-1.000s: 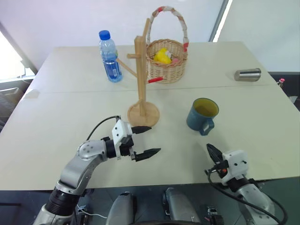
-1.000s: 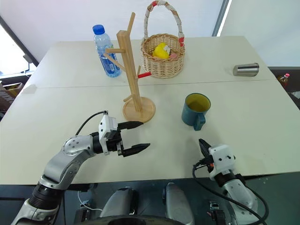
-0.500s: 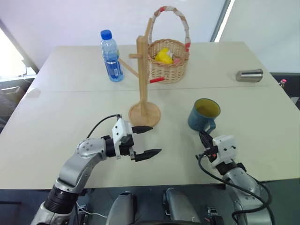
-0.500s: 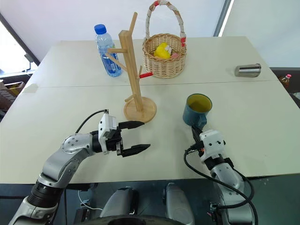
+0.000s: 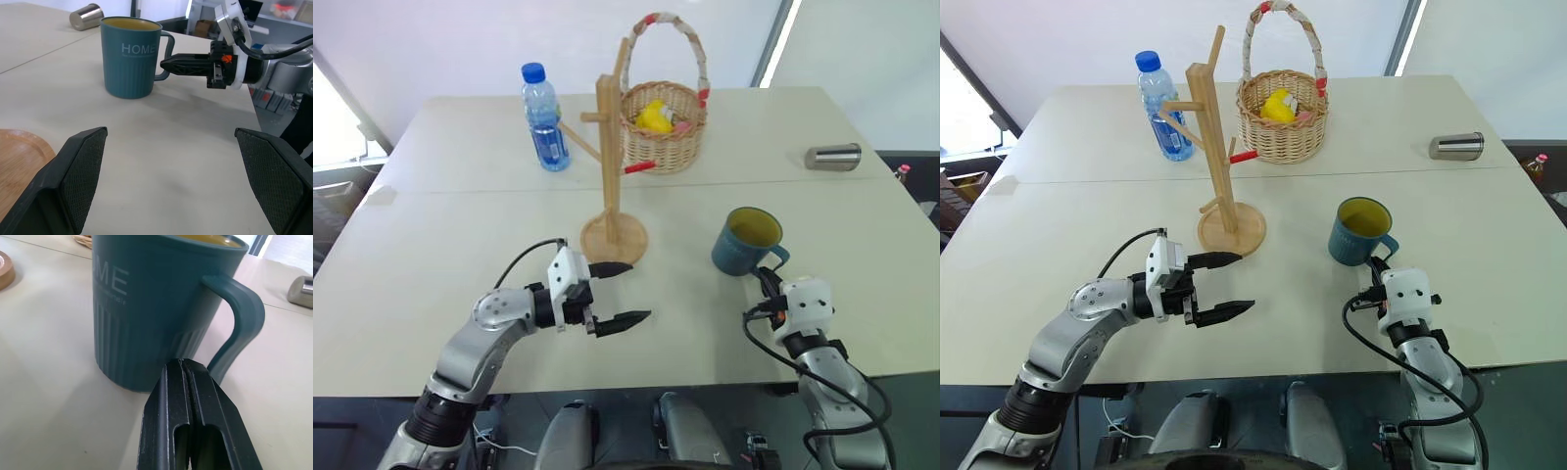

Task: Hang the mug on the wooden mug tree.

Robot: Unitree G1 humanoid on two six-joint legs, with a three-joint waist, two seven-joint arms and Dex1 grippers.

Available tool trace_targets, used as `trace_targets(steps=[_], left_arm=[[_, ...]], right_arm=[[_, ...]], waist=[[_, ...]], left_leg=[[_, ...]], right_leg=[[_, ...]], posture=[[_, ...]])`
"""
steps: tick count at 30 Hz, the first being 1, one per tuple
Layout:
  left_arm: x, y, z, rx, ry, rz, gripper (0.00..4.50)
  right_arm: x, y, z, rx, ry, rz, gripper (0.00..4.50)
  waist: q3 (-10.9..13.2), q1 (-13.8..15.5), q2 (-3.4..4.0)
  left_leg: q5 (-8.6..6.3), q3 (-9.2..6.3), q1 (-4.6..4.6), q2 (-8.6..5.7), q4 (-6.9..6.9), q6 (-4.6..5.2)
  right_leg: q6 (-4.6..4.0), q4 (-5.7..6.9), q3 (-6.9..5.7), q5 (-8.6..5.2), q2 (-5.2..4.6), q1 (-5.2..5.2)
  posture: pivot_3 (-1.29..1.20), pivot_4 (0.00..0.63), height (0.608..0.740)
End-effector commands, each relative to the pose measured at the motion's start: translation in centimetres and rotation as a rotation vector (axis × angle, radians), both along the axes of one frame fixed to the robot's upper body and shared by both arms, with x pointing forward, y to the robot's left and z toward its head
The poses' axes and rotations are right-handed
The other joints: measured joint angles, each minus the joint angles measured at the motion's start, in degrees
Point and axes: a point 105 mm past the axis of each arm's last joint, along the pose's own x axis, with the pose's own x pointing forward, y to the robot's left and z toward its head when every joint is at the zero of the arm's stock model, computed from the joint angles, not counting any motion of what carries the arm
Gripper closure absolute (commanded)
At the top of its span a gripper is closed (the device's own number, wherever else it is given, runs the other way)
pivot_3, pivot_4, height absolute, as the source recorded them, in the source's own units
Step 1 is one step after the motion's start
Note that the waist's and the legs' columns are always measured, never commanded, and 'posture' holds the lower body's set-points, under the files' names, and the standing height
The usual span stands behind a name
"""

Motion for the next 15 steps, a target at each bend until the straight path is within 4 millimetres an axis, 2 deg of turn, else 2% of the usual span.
trace_targets(steps=[1,2,5,10,15], left_arm=[[-0.4,-0.4,0.8,-0.013,-0.042,-0.02,0.0],[-0.4,-0.5,0.8,-0.013,-0.042,-0.021,0.0],[-0.3,-0.5,0.7,-0.013,-0.04,-0.022,0.0],[-0.3,-0.4,0.7,-0.012,-0.037,-0.022,0.0],[-0.3,-0.7,0.8,-0.012,-0.032,-0.031,0.0]], right_arm=[[-0.3,-0.3,0.8,-0.005,-0.029,-0.009,4.46],[-0.5,-0.1,0.8,0.007,-0.026,0.005,4.46],[-1.2,0.0,0.6,0.017,-0.015,0.019,3.63],[-2.7,-0.7,0.0,0.036,0.002,-0.032,1.08],[-2.3,-1.4,0.1,0.063,-0.014,-0.096,1.08]], waist=[[0.0,0.02,0.0],[0.0,0.02,0.0],[0.0,0.14,0.0],[0.0,0.08,0.01],[-0.01,-0.05,0.02]], left_leg=[[0.0,0.0,0.0,0.0,0.0,0.0],[0.0,0.0,0.0,0.0,0.0,0.0],[0.0,-0.01,-0.01,0.0,0.0,0.0],[0.0,0.0,0.0,0.0,0.0,0.0],[0.0,0.0,0.02,0.0,0.0,0.0]], right_leg=[[0.0,0.0,0.0,0.0,0.0,0.0],[0.0,0.01,0.0,0.0,0.0,0.0],[0.0,0.0,0.0,0.0,0.0,0.0],[0.0,0.0,0.0,0.0,-0.01,0.0],[0.0,0.02,0.01,0.0,0.0,0.0]], posture=[[0.0,0.15,0.74],[0.0,0.15,0.74],[0.0,0.15,0.74],[0.0,0.15,0.74],[0.0,0.15,0.74]])
